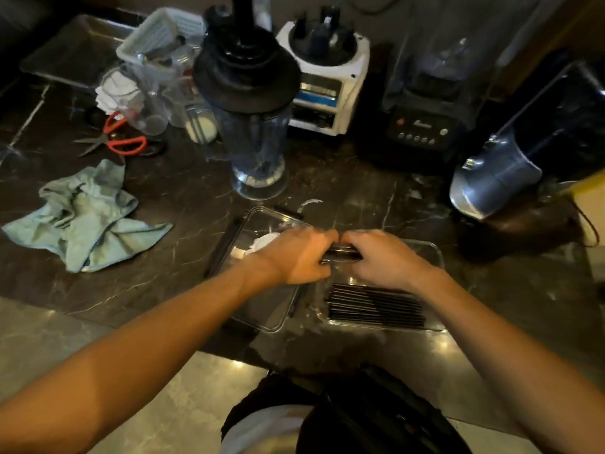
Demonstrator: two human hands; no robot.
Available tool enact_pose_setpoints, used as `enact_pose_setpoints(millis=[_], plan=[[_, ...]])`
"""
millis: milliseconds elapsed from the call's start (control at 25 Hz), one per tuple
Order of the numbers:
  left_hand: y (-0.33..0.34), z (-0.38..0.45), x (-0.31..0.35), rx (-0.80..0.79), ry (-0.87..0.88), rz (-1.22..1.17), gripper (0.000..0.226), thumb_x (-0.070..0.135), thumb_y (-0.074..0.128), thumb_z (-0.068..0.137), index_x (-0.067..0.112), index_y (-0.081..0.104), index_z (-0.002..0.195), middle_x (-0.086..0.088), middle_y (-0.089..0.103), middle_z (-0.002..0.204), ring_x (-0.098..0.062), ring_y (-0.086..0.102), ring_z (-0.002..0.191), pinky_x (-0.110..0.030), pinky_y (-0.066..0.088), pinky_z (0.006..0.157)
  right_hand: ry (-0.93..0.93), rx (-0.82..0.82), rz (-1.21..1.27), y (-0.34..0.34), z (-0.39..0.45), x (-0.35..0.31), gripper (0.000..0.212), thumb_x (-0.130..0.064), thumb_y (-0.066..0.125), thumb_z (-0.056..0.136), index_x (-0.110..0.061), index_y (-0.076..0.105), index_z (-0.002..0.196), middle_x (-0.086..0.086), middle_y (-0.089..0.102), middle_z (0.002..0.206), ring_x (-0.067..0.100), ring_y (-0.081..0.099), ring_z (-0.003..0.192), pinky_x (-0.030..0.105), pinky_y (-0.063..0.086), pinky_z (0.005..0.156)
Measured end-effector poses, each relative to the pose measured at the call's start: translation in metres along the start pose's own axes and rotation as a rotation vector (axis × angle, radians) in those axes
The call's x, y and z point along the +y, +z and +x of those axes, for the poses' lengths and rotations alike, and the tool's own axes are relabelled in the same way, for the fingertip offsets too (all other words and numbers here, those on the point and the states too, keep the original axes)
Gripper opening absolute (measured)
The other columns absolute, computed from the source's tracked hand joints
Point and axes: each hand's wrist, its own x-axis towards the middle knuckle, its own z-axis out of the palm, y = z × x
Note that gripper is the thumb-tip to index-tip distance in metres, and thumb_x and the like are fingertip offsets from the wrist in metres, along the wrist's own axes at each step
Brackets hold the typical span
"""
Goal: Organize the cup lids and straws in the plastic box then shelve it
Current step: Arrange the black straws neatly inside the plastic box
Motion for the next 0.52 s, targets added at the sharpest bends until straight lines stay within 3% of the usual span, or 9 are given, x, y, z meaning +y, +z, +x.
enact_pose_setpoints(millis=[200, 520], plan=[[0.042, 0.058, 0.046, -0.071, 0.029, 0.149, 0.051, 0.031, 0.066, 0.090, 0.013, 0.050, 0.136, -0.009, 0.063, 0.130, -0.029, 0.067, 0.111, -0.040, 0.054, 0.088, 0.144, 0.001, -0.029, 0.015, -0.027, 0.069, 0.034, -0.035, 0.070, 0.092, -0.027, 0.062, 0.124, 0.000, 0.070, 0.125, 0.023, 0.065, 0.116, 0.039, 0.052, 0.094], [0.100, 0.084, 0.033, -0.121, -0.125, 0.062, 0.044, 0.027, 0.064, 0.095, 0.017, 0.054, 0.136, -0.005, 0.066, 0.117, -0.017, 0.067, 0.095, -0.030, 0.057, 0.083, 0.296, -0.019, -0.030, 0.065, -0.015, 0.116, 0.048, -0.028, 0.074, 0.090, -0.018, 0.058, 0.135, 0.007, 0.061, 0.133, 0.029, 0.056, 0.130, 0.048, 0.046, 0.110]])
